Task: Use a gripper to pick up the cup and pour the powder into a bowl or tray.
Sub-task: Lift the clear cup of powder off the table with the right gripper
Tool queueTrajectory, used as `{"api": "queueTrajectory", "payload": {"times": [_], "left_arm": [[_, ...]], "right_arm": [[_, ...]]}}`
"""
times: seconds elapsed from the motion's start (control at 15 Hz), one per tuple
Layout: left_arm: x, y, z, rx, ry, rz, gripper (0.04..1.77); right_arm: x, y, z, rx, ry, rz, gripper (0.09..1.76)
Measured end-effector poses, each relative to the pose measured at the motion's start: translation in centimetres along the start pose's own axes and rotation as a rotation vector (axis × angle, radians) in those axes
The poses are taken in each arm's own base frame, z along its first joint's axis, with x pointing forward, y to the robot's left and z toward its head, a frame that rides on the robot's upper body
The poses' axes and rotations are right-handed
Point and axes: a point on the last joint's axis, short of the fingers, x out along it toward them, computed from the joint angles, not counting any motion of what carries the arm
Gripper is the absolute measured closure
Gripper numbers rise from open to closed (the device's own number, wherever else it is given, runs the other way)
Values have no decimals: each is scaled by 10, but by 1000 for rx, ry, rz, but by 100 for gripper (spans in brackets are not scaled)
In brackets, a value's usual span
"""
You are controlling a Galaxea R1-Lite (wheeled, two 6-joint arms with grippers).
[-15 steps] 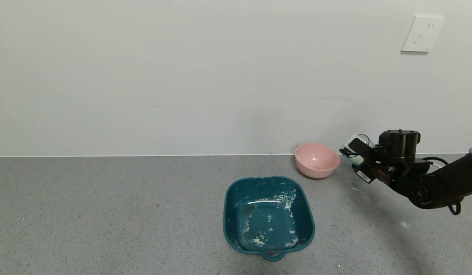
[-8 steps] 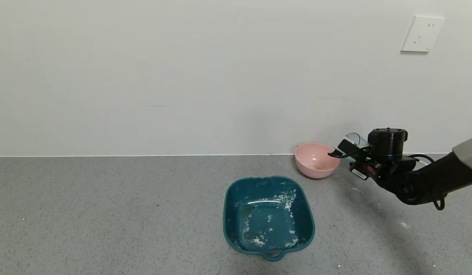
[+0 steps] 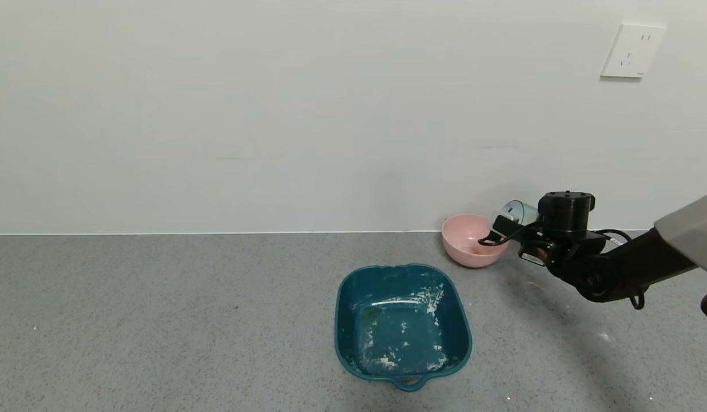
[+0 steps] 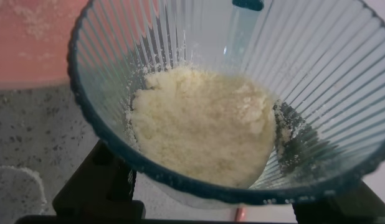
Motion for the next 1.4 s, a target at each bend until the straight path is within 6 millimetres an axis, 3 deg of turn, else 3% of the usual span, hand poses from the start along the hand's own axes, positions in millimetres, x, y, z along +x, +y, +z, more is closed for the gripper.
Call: {"api": "queueTrajectory", "payload": {"times": [1.4], "left_arm": [[0, 0, 0, 0, 0, 0, 9]], "right_arm": [[13, -11, 27, -369, 28, -94, 50]]}}
